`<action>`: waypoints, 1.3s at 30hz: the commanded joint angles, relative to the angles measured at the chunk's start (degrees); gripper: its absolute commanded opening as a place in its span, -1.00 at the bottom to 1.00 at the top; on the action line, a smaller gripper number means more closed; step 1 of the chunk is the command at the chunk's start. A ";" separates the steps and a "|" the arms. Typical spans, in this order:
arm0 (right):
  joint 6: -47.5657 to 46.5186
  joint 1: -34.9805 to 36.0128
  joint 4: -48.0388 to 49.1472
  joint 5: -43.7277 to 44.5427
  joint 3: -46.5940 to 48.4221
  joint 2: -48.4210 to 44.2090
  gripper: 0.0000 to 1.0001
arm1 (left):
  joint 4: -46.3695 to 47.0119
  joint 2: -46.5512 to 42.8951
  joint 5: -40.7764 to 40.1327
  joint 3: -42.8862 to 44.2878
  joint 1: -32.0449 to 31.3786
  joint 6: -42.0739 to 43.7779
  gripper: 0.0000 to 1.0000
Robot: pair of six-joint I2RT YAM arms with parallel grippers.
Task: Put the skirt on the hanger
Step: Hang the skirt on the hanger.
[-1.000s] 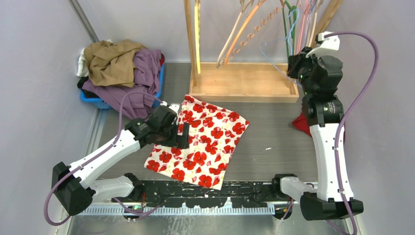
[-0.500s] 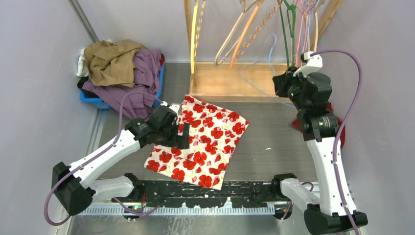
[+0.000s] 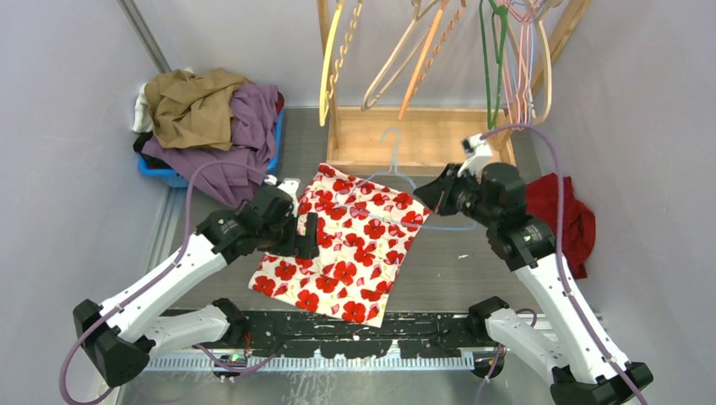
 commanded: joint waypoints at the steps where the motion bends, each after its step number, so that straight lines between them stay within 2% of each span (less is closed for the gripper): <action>1: 7.85 5.80 8.88 -2.48 -7.63 -3.51 -0.97 | -3.36 -3.13 -1.93 3.59 0.35 0.48 0.95; 6: 14.64 13.28 18.96 0.52 -17.15 -7.62 -0.97 | -6.19 -5.33 -2.31 4.43 0.35 -0.20 0.95; 12: 20.43 23.53 29.02 8.23 -24.89 -8.89 -0.97 | -9.10 -7.83 -3.03 4.43 0.28 -0.90 0.93; 17: 20.54 37.26 34.79 18.82 -28.20 -4.55 -0.97 | -10.92 -8.99 -2.66 4.52 0.33 -1.07 0.88; 22: 19.08 54.15 43.52 34.75 -30.69 2.33 -0.97 | -12.36 -9.51 -2.12 4.06 0.32 -0.95 0.83; 25: 17.98 60.73 49.57 42.85 -31.62 6.76 -0.97 | -12.66 -9.77 -1.30 3.37 0.30 -1.06 0.79; 30: 16.71 66.97 58.65 51.17 -32.61 14.53 -0.97 | -13.26 -10.39 -0.98 2.48 0.25 -1.13 0.77; 39: 15.61 76.14 63.30 68.03 -31.63 23.75 -0.97 | -12.75 -10.78 -0.74 0.98 0.25 -1.37 0.76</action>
